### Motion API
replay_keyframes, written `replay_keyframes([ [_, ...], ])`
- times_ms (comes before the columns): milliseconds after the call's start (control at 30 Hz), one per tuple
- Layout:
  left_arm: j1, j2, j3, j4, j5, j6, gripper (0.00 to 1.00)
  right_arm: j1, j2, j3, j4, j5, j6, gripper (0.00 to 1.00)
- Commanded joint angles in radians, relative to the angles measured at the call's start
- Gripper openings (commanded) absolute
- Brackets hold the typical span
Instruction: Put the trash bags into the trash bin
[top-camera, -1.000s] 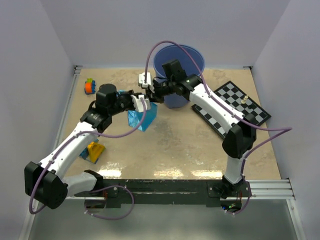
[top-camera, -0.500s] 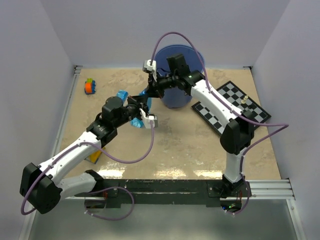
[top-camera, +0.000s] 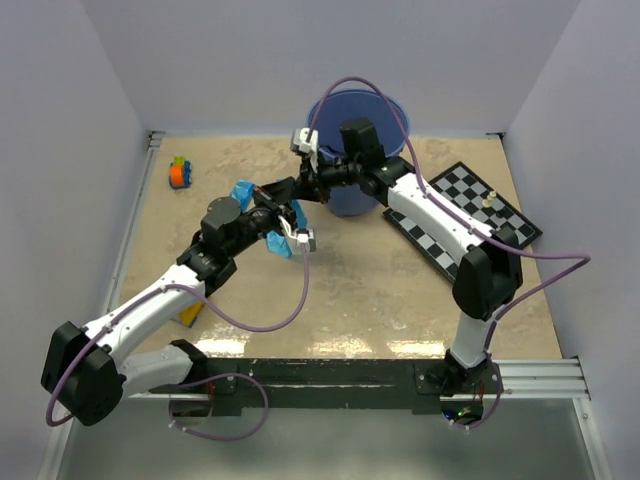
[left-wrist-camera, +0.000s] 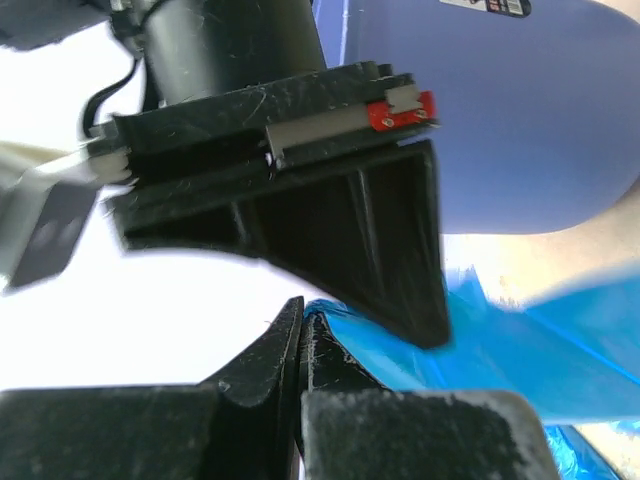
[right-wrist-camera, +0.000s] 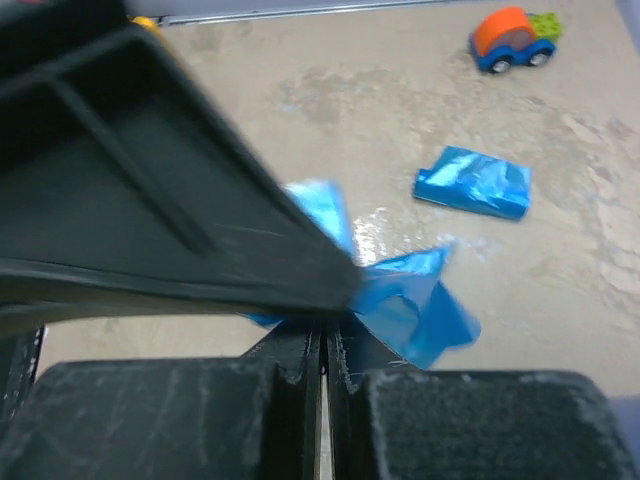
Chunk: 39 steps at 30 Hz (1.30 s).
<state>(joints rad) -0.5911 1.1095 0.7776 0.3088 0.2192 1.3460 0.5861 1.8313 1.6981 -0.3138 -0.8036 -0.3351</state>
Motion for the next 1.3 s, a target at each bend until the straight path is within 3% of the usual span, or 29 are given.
replay_keyframes([
  [0,0.02,0.056,0.066,0.145,0.0,-0.001,0.0,0.035,-0.111,-0.017,0.005,-0.098,-0.118,0.0],
  [133,0.053,0.067,0.063,0.014,0.031,0.025,0.0,0.011,-0.165,0.021,0.146,-0.117,0.011,0.0],
  [300,0.045,-0.051,0.0,-0.057,0.147,0.048,0.0,0.011,-0.126,-0.026,0.229,0.211,0.039,0.0],
  [367,0.042,-0.062,-0.001,-0.037,0.148,0.048,0.0,0.012,-0.092,-0.028,0.193,0.242,0.016,0.0],
  [500,0.057,0.024,0.061,0.032,0.037,-0.001,0.0,0.052,-0.107,-0.052,0.162,0.19,-0.019,0.0],
  [600,0.097,0.087,0.1,0.058,-0.012,-0.05,0.0,0.06,-0.145,-0.014,0.027,-0.015,-0.145,0.0],
  [700,0.132,0.098,0.101,0.027,-0.021,-0.076,0.0,0.043,-0.213,-0.014,0.076,-0.061,-0.114,0.0],
  [800,0.14,0.072,0.08,-0.016,-0.011,-0.106,0.0,0.027,-0.233,-0.003,0.079,-0.001,-0.107,0.0],
  [967,0.139,-0.023,0.072,-0.033,0.081,-0.208,0.0,0.027,-0.222,-0.08,0.122,0.288,-0.108,0.0],
  [1100,0.139,-0.046,0.1,-0.076,0.121,-0.24,0.0,0.026,-0.202,-0.063,0.082,0.253,-0.139,0.01],
  [1200,0.139,-0.048,0.094,-0.062,0.117,-0.24,0.0,0.029,-0.202,-0.052,0.051,0.198,-0.174,0.38],
  [1267,0.139,-0.048,0.088,-0.05,0.114,-0.24,0.0,0.029,-0.201,-0.049,0.047,0.181,-0.17,0.47],
])
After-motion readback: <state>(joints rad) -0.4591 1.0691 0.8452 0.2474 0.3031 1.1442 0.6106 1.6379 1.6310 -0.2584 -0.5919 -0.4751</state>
